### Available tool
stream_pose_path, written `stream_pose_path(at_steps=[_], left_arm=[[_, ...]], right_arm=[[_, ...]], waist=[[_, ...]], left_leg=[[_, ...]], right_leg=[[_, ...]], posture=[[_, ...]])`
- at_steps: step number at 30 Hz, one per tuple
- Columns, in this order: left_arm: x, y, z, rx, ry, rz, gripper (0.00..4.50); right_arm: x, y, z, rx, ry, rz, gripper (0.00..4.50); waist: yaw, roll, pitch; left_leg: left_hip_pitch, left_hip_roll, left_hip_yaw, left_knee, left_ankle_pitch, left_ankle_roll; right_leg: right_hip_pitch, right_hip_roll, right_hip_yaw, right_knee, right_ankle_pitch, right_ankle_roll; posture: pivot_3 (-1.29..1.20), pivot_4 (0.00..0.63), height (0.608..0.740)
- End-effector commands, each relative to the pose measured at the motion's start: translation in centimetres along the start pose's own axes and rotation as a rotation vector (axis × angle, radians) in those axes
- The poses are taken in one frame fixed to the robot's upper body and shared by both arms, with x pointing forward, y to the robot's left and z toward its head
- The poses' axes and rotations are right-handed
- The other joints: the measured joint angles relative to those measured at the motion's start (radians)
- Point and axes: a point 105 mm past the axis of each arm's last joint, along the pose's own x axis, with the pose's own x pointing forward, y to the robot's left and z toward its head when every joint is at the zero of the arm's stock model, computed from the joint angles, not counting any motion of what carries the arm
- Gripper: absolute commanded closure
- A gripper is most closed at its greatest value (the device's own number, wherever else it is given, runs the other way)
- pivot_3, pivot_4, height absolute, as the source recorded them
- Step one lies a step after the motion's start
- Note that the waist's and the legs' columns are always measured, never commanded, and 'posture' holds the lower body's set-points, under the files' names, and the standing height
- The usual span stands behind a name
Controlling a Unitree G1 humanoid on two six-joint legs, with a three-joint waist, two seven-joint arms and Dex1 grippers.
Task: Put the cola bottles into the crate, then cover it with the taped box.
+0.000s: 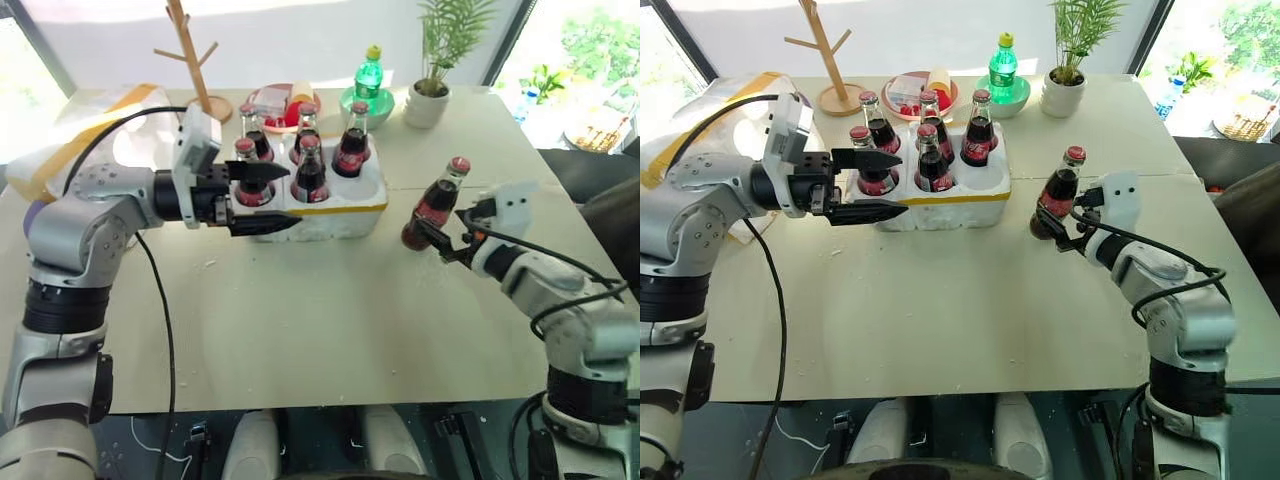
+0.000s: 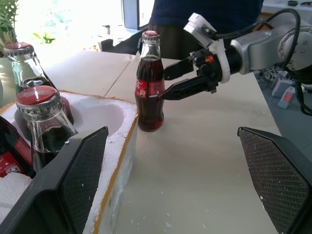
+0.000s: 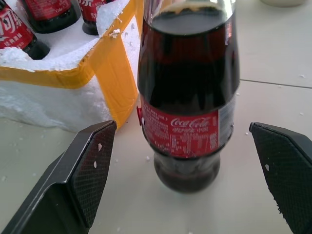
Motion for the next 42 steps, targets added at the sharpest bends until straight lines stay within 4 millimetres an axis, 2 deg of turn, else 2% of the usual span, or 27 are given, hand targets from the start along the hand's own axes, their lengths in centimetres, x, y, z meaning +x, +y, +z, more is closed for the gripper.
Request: stream_pose_path(at_steps=[1,3,4,6,8,10,12,14,16,19,21,25,30,33,39,41,42], left_arm=[[-0.3,-0.4,1.2,0.051,-0.009,0.0,0.0],[-0.3,-0.5,1.3,0.051,-0.008,0.002,0.0],[-0.3,-0.5,1.3,0.051,-0.008,0.003,0.0],[-0.4,-0.7,1.3,0.052,-0.007,0.005,0.0],[-0.5,-0.8,1.4,0.052,-0.007,0.013,0.0],[-0.8,-0.7,1.3,0.05,-0.006,0.03,0.0],[-0.9,-0.7,1.3,0.05,-0.006,0.041,0.0],[-1.1,-0.5,1.3,0.047,-0.014,0.061,0.0],[-1.2,-0.5,1.4,0.044,-0.02,0.073,0.0],[-1.2,-0.5,1.2,0.041,-0.023,0.08,0.0],[-1.1,-0.5,1.2,0.039,-0.026,0.084,0.0],[-1.0,-0.6,1.3,0.042,-0.032,0.093,0.0],[-1.7,-0.6,1.5,0.05,-0.022,0.126,0.0],[-2.2,-0.7,1.4,0.051,-0.013,0.146,0.0],[-2.6,-0.8,1.4,0.051,-0.013,0.171,0.0],[-2.6,-0.8,1.4,0.05,-0.016,0.17,0.0],[-2.5,-0.9,1.5,0.049,-0.017,0.169,0.0]], right_arm=[[1.9,0.0,0.7,-0.009,-0.058,0.004,0.02],[2.7,-0.4,0.5,-0.004,-0.063,-0.011,0.02],[3.0,-0.6,0.5,-0.012,-0.066,-0.017,0.26],[3.3,-0.8,0.7,-0.018,-0.079,-0.02,0.9],[2.9,-0.6,2.4,-0.063,-0.131,0.013,1.7],[2.1,-0.4,5.6,-0.086,-0.23,0.04,1.66],[1.6,-0.3,7.5,-0.103,-0.288,0.055,1.66],[1.4,0.9,10.6,-0.105,-0.366,0.118,1.66],[1.5,2.3,12.4,-0.098,-0.403,0.178,1.66],[2.1,5.1,13.8,-0.084,-0.413,0.283,1.66],[2.7,6.2,14.1,-0.079,-0.41,0.316,1.66],[4.3,8.5,14.1,-0.089,-0.389,0.37,1.66],[6.7,10.1,10.7,-0.148,-0.23,0.411,1.66],[7.8,10.2,8.4,-0.228,-0.139,0.393,1.66],[9.5,9.4,5.7,-0.268,-0.046,0.34,1.66],[9.8,9.0,5.1,-0.253,-0.024,0.326,0.58],[9.9,8.9,5.0,-0.247,-0.021,0.322,0.24]], waist=[[-0.001,0.0,0.0],[-0.001,0.0,0.0],[-0.001,0.0,0.0],[0.001,0.0,0.0],[0.001,0.0,0.0],[0.001,0.001,0.001],[0.0,0.002,0.002],[-0.004,0.004,0.003],[-0.007,0.006,0.004],[-0.007,0.006,0.004],[-0.004,0.005,0.004],[-0.001,0.005,0.004],[0.001,0.005,0.004],[-0.002,0.005,0.004],[-0.003,0.005,0.004],[-0.003,0.005,0.003],[-0.004,0.005,0.003]], left_leg=[[0.0,0.0,0.0,0.0,0.0,0.0],[0.0,0.0,0.0,0.0,0.0,0.0],[0.0,0.0,0.0,0.0,0.0,0.0],[0.0,0.0,0.0,0.0,0.0,0.0],[0.0,0.0,0.0,0.0,0.0,0.0],[-0.001,0.0,0.0,0.0,0.0,0.0],[-0.001,0.0,0.0,0.0,0.0,0.0],[0.0,0.0,0.0,0.0,0.0,0.0],[0.0,0.0,0.001,0.0,0.0,0.0],[0.0,0.002,0.001,0.0,0.0,0.0],[0.0,0.003,0.001,0.0,0.0,-0.001],[0.0,0.001,0.001,0.0,0.001,-0.001],[-0.001,0.0,0.001,0.0,0.0,-0.001],[-0.001,0.0,0.001,0.0,0.0,-0.001],[-0.001,0.001,0.001,0.0,0.001,-0.001],[0.0,0.001,0.001,0.0,0.001,-0.001],[0.0,0.001,0.001,0.0,0.001,-0.001]], right_leg=[[0.0,0.0,0.0,0.0,0.0,0.0],[0.0,0.0,0.0,0.0,0.0,0.0],[0.0,0.0,0.0,0.0,0.0,0.0],[0.0,0.0,0.0,0.0,0.0,0.0],[0.0,0.0,0.0,0.0,0.0,0.0],[0.0,-0.001,0.0,0.0,0.0,0.0],[-0.001,-0.001,0.0,0.0,0.0,0.0],[-0.001,-0.001,0.0,0.0,0.0,0.0],[-0.002,0.0,0.001,0.002,0.0,0.0],[-0.002,0.002,0.001,0.003,-0.001,-0.001],[-0.002,0.002,0.001,0.003,-0.001,-0.002],[-0.002,0.0,0.001,0.004,-0.001,-0.002],[-0.002,-0.002,0.0,0.003,-0.001,-0.001],[-0.002,-0.001,0.0,0.004,-0.001,-0.001],[-0.003,-0.001,0.0,0.004,-0.001,-0.001],[-0.002,-0.001,0.0,0.004,-0.001,-0.001],[-0.002,-0.001,0.0,0.004,-0.001,-0.001]], posture=[[0.0,0.15,0.74],[0.0,0.15,0.74],[0.0,0.15,0.74],[0.0,0.15,0.74],[0.0,0.15,0.74],[0.0,0.15,0.74],[0.0,0.15,0.74],[0.0,0.15,0.74],[0.0,0.15,0.74],[0.0,0.15,0.74],[0.0,0.15,0.74],[0.0,0.15,0.74],[0.0,0.15,0.74],[0.0,0.15,0.74],[0.0,0.15,0.74],[0.0,0.15,0.74],[0.0,0.15,0.74]])
